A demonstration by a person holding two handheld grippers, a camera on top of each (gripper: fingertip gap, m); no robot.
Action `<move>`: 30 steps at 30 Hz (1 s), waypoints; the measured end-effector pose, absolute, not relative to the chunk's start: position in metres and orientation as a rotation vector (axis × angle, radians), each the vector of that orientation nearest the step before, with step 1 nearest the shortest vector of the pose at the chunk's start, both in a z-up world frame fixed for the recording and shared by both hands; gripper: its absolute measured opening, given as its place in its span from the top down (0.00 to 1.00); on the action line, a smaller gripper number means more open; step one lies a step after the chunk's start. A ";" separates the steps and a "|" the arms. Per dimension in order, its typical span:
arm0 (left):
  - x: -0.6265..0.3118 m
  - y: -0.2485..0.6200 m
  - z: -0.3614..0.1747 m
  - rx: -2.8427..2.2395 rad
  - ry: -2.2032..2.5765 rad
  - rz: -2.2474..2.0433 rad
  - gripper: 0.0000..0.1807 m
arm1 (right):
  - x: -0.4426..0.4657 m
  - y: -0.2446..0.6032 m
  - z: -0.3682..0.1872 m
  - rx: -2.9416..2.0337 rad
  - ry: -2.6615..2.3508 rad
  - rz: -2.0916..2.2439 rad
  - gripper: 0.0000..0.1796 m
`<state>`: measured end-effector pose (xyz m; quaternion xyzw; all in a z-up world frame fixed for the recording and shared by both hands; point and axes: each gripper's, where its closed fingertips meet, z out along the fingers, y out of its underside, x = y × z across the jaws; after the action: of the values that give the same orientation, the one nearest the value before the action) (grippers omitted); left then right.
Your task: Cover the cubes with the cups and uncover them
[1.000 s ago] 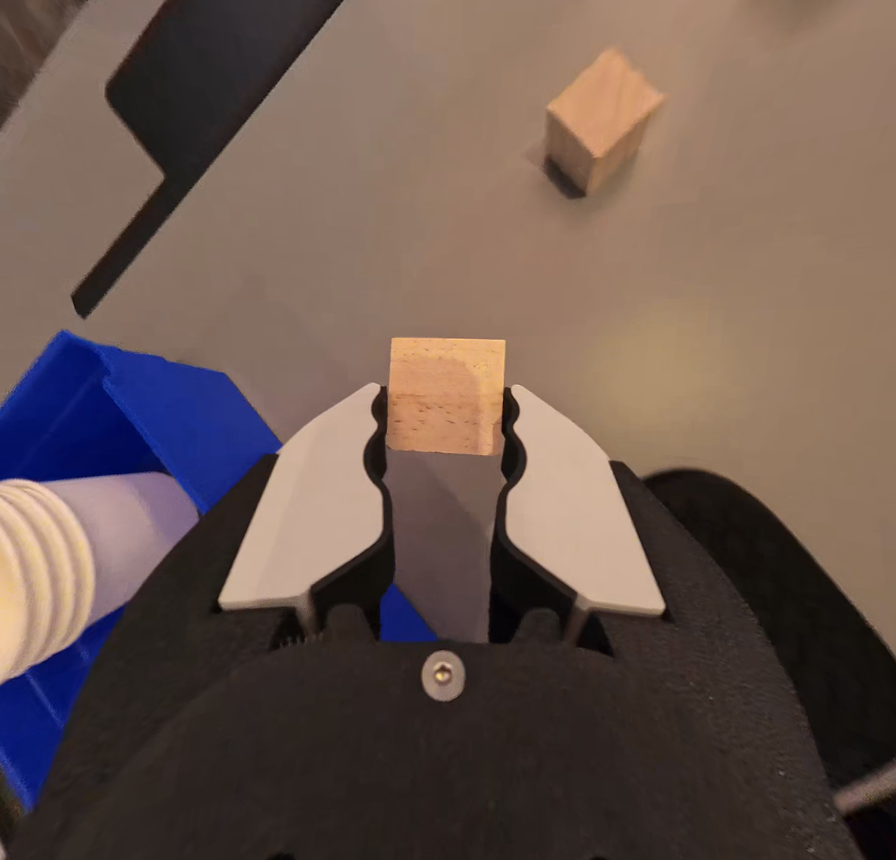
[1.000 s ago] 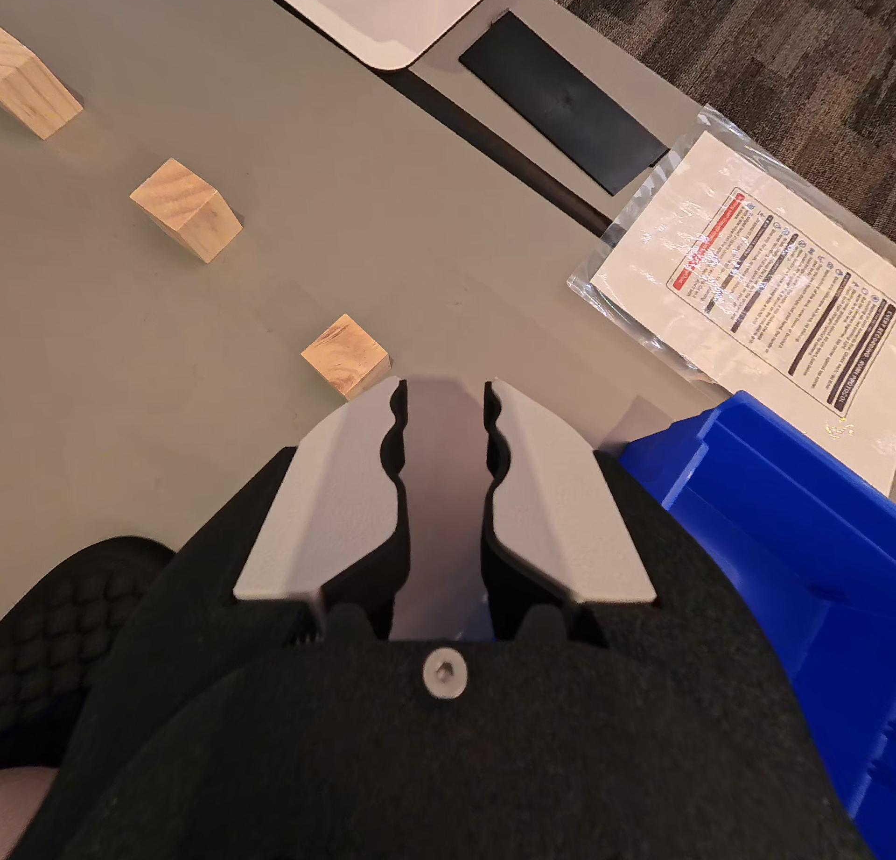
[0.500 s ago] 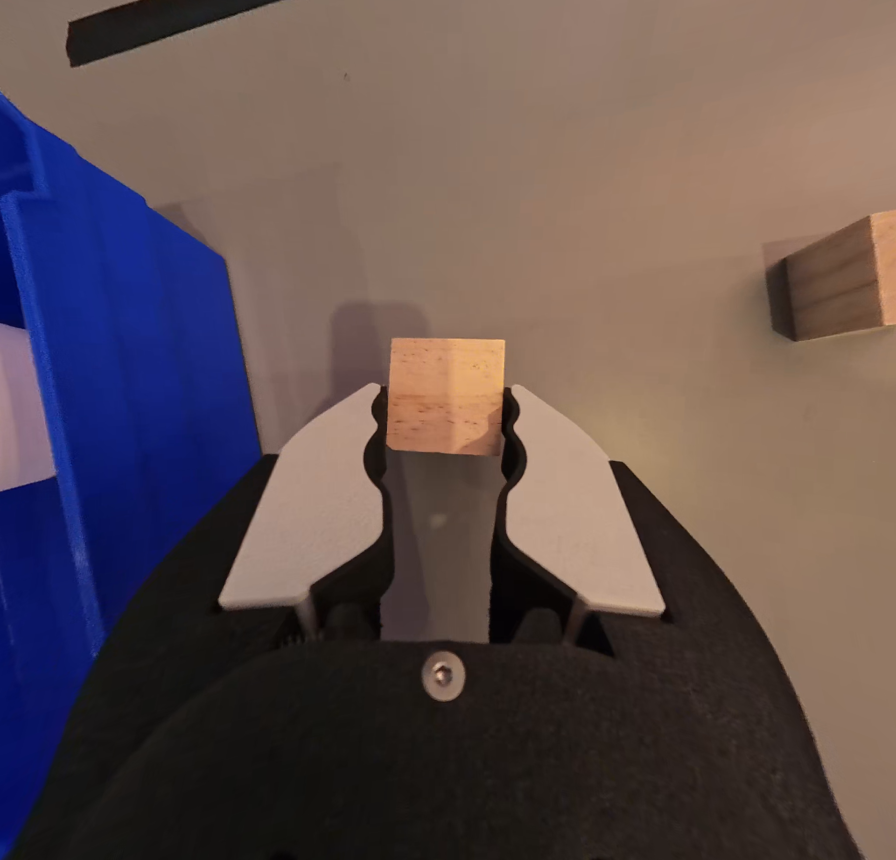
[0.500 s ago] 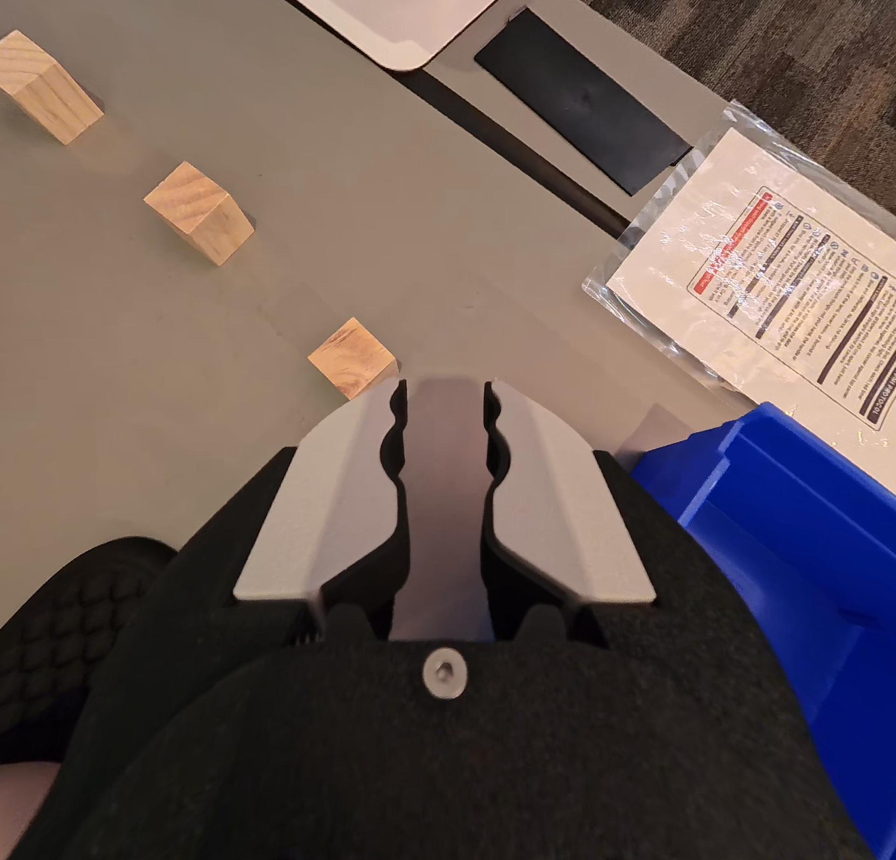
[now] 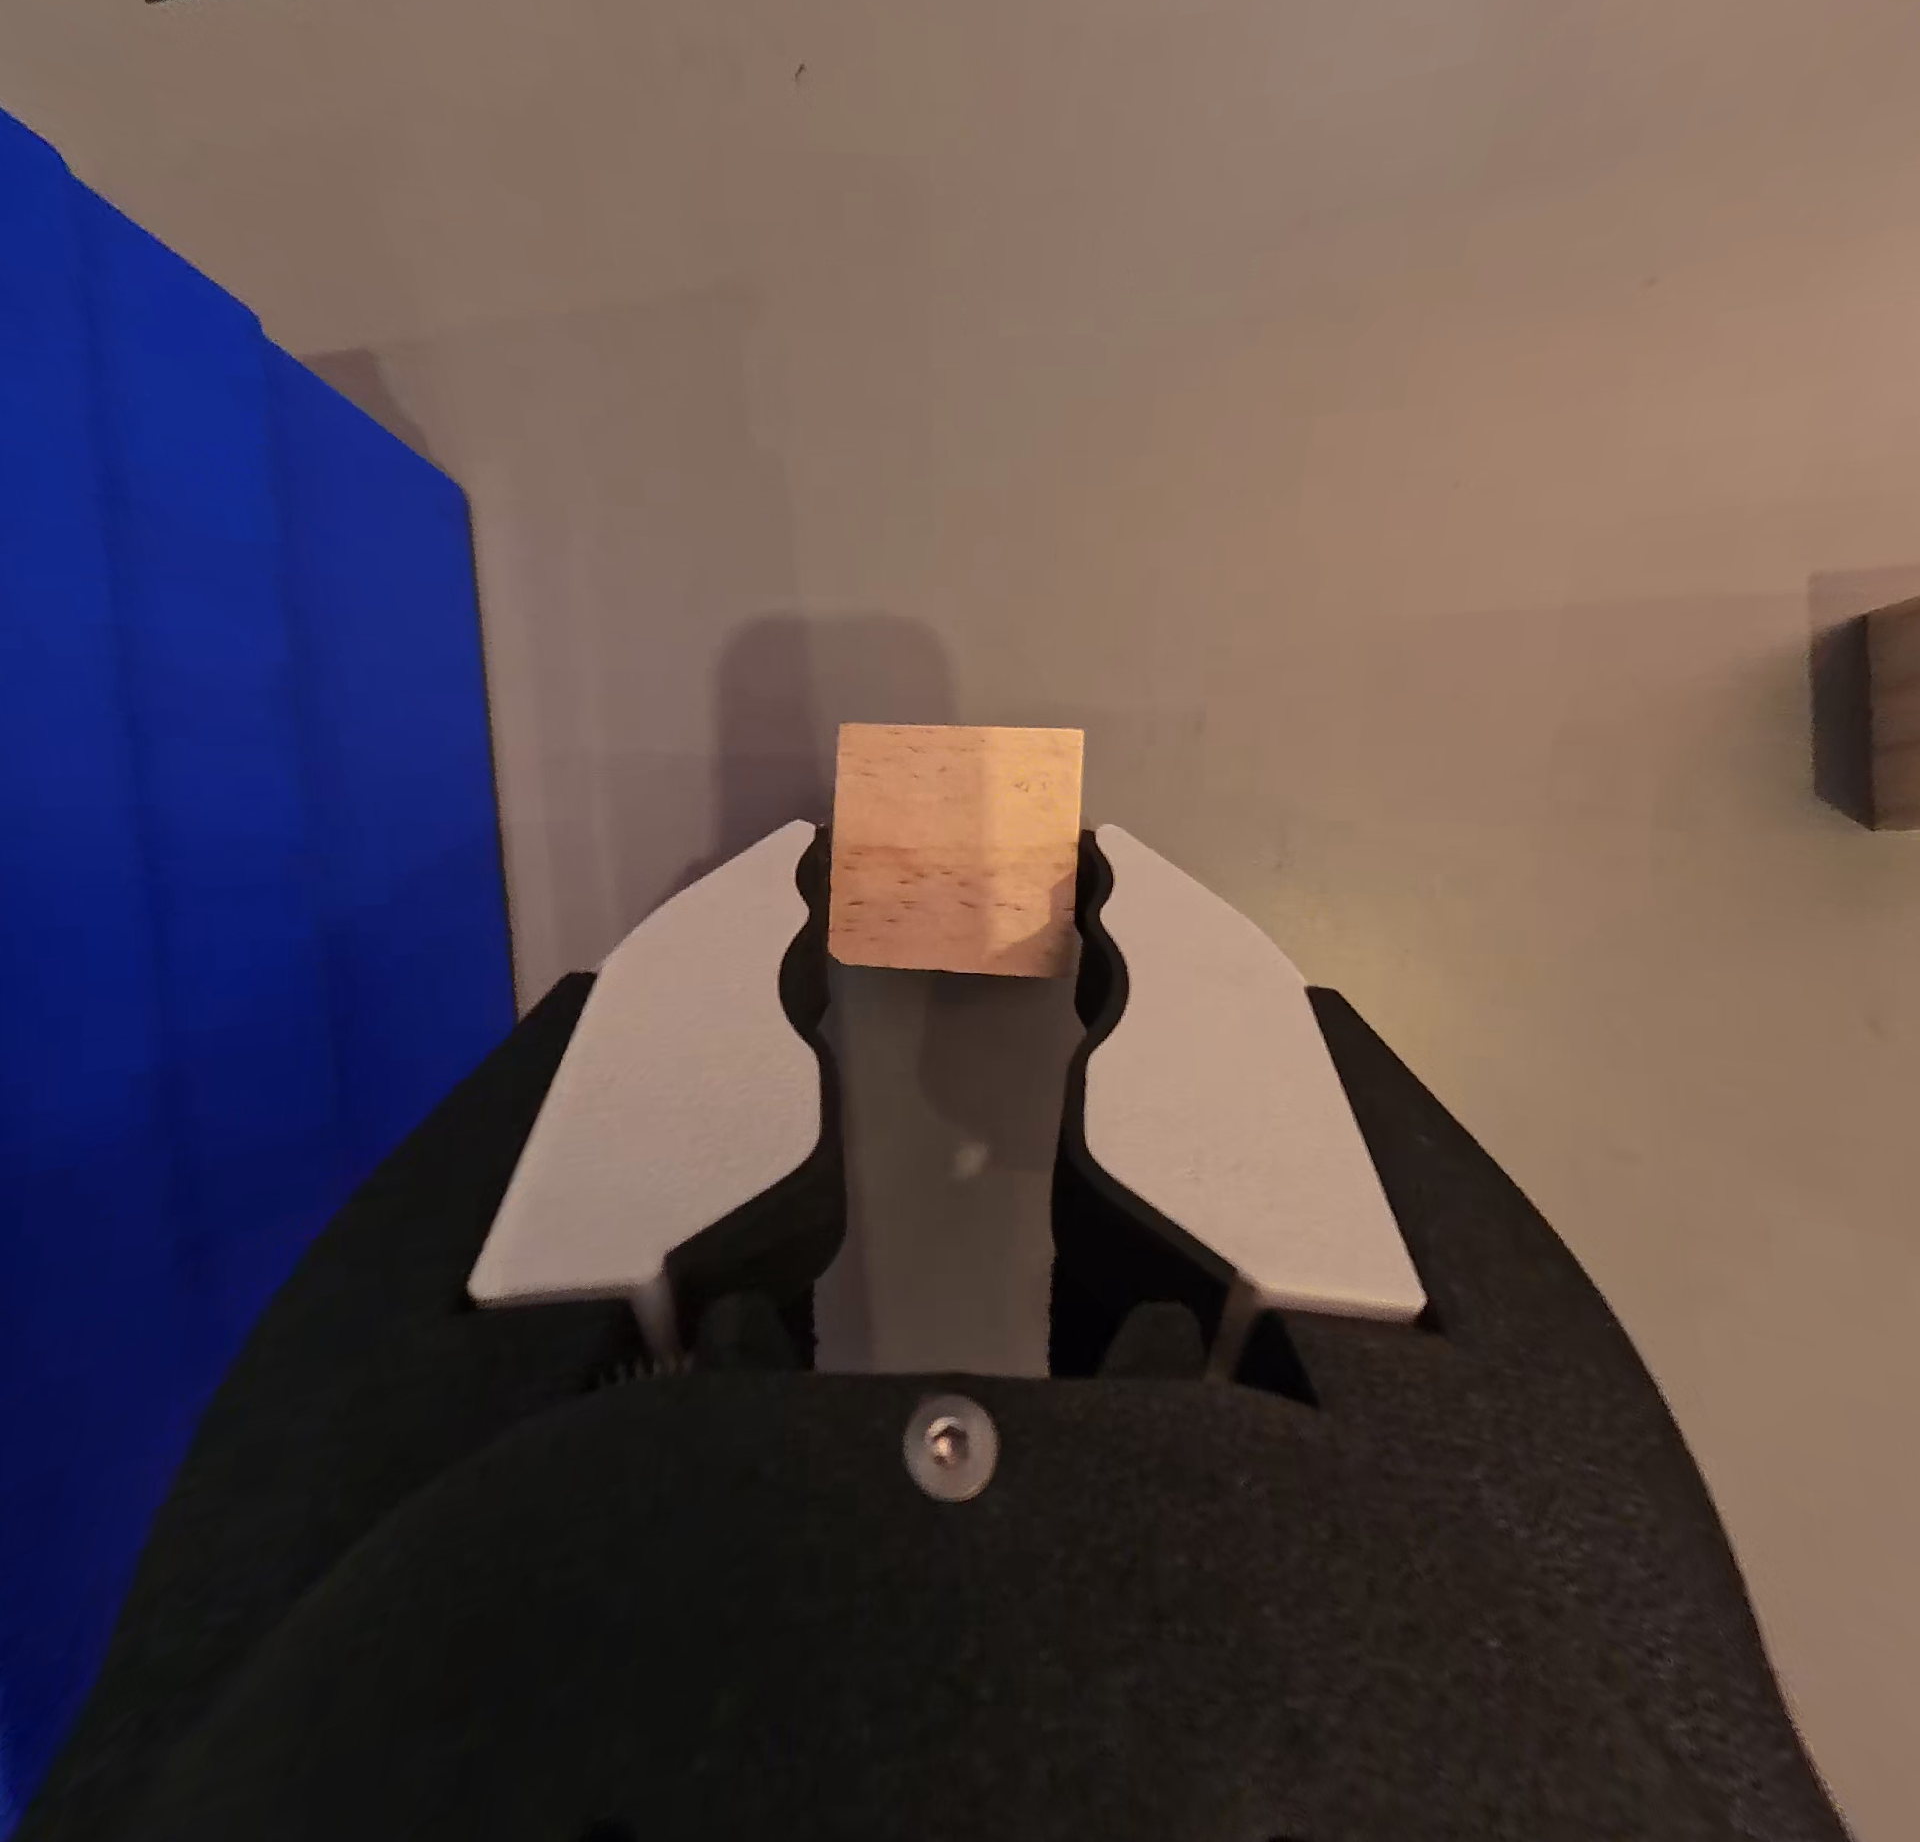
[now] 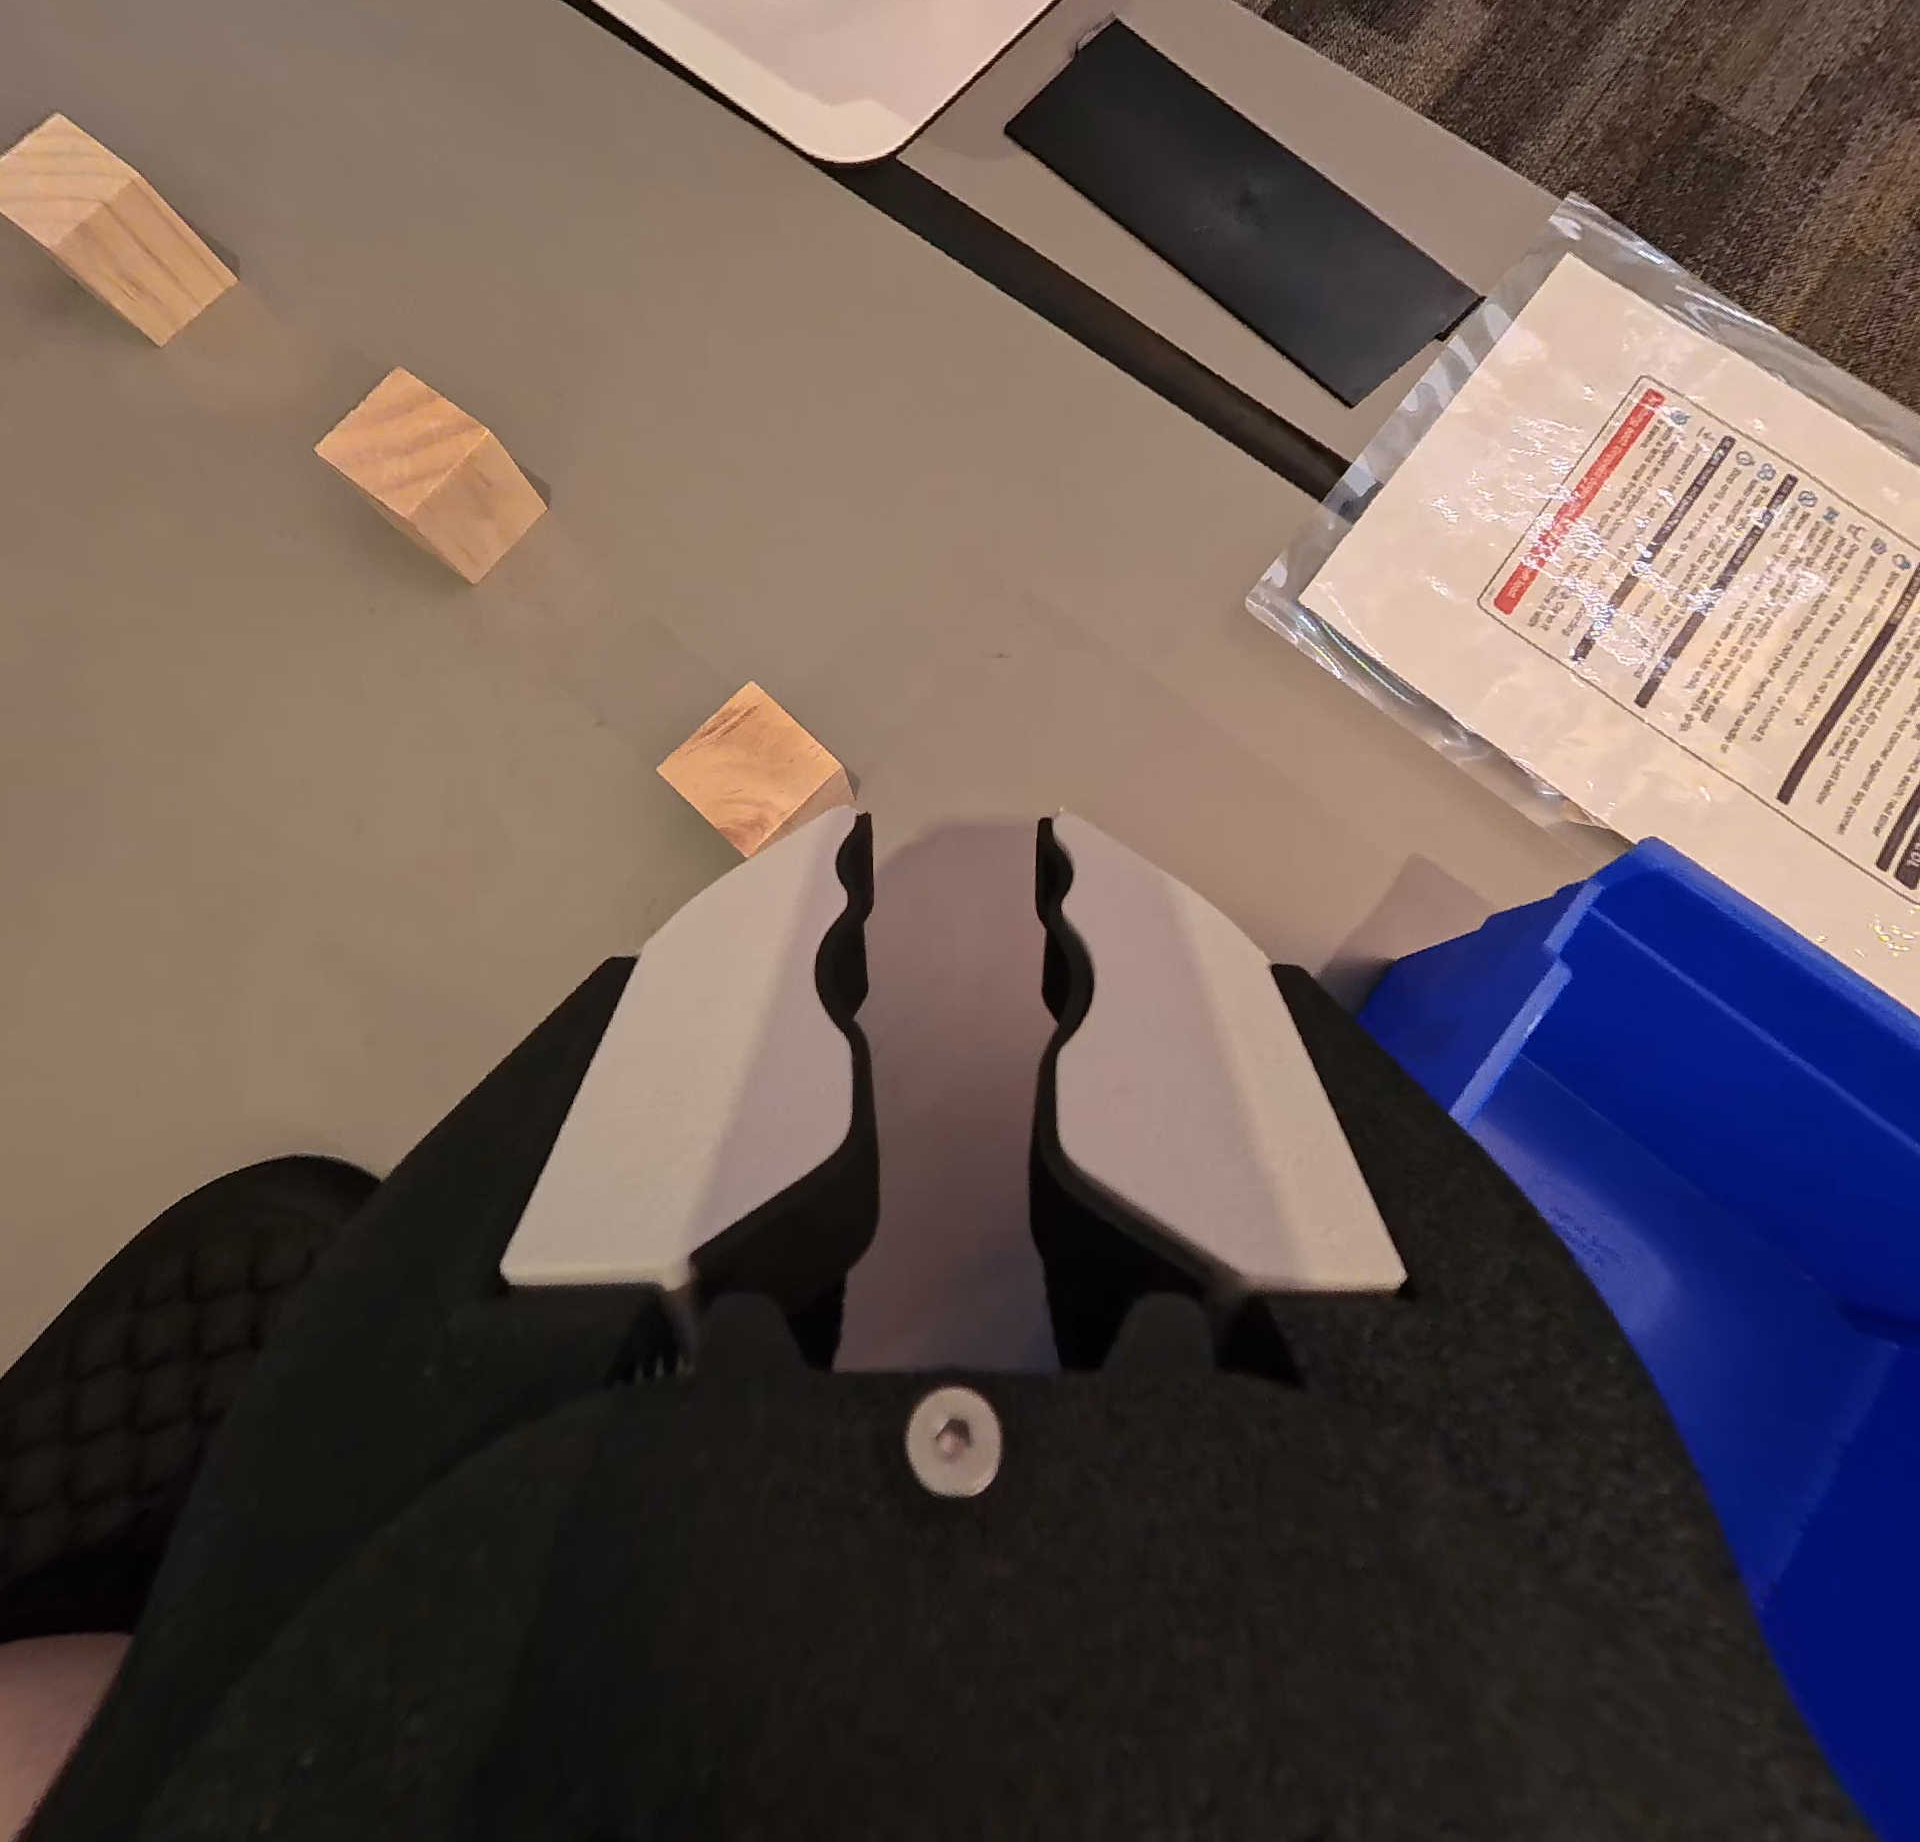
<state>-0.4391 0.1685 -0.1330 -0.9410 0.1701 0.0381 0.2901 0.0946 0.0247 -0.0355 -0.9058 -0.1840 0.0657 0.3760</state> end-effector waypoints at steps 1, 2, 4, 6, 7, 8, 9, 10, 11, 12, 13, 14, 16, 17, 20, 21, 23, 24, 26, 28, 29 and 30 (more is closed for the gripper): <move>-0.440 0.169 -0.133 -2.503 0.453 0.107 0.75 | 0.095 0.025 -0.035 -2.317 -0.471 0.169 0.84; -0.439 0.169 -0.133 -2.499 0.450 0.106 0.75 | 0.095 0.025 -0.035 -2.318 -0.471 0.171 0.84; -0.439 0.169 -0.133 -2.499 0.440 0.100 0.75 | 0.095 0.025 -0.036 -2.319 -0.471 0.174 0.84; -0.439 0.170 -0.132 -2.495 0.439 0.089 0.72 | 0.095 0.025 -0.037 -2.321 -0.473 0.177 0.84; -0.439 0.171 -0.131 -2.490 0.446 0.085 0.68 | 0.095 0.025 -0.038 -2.323 -0.473 0.178 0.84; -0.438 0.171 -0.129 -2.484 0.456 0.077 0.65 | 0.095 0.025 -0.038 -2.325 -0.472 0.180 0.84; -0.436 0.172 -0.126 -2.476 0.460 0.063 0.62 | 0.095 0.025 -0.039 -2.327 -0.471 0.181 0.84; -0.434 0.172 -0.122 -2.464 0.464 0.041 0.60 | 0.096 0.025 -0.039 -2.328 -0.468 0.181 0.84; -0.431 0.171 -0.117 -2.445 0.471 0.012 0.59 | 0.096 0.025 -0.040 -2.329 -0.466 0.181 0.84; -0.429 0.170 -0.109 -2.422 0.473 -0.007 0.60 | 0.097 0.024 -0.040 -2.330 -0.464 0.182 0.84; -0.427 0.169 -0.098 -2.388 0.479 -0.028 0.60 | 0.097 0.024 -0.040 -2.329 -0.463 0.183 0.84; -0.426 0.167 -0.085 -2.344 0.487 -0.044 0.62 | 0.097 0.024 -0.040 -2.327 -0.463 0.184 0.84; -0.431 0.165 -0.052 -2.244 0.507 -0.025 0.65 | 0.098 0.025 -0.039 -2.328 -0.459 0.182 0.84; -0.436 0.164 -0.033 -2.196 0.527 -0.002 0.65 | 0.098 0.025 -0.040 -2.329 -0.457 0.181 0.84; -0.459 0.166 0.017 -2.078 0.642 0.084 0.72 | 0.098 0.025 -0.041 -2.337 -0.464 0.176 0.84; -0.472 0.169 0.028 -2.056 0.706 0.128 0.73 | 0.097 0.025 -0.041 -2.339 -0.466 0.174 0.84; -0.502 0.178 0.035 -2.074 0.868 0.226 0.82 | 0.096 0.025 -0.041 -2.343 -0.468 0.172 0.84; -0.521 0.183 0.036 -2.104 0.911 0.268 0.79 | 0.096 0.025 -0.041 -2.343 -0.471 0.171 0.84; -0.549 0.187 0.032 -2.185 0.963 0.265 0.82 | 0.094 0.025 -0.040 -2.343 -0.478 0.168 0.84; -0.566 0.187 0.027 -2.253 1.003 0.232 0.84 | 0.093 0.025 -0.040 -2.344 -0.483 0.164 0.84; -0.572 0.186 0.025 -2.273 1.029 0.227 0.86 | 0.093 0.025 -0.040 -2.345 -0.483 0.162 0.84; -0.578 0.186 0.023 -2.282 1.048 0.235 0.87 | 0.093 0.025 -0.041 -2.347 -0.481 0.160 0.84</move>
<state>-0.5777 0.1857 0.0234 -0.8618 0.3956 0.0888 0.3049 0.0931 0.0254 -0.0407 -0.9113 -0.1867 0.0622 0.3617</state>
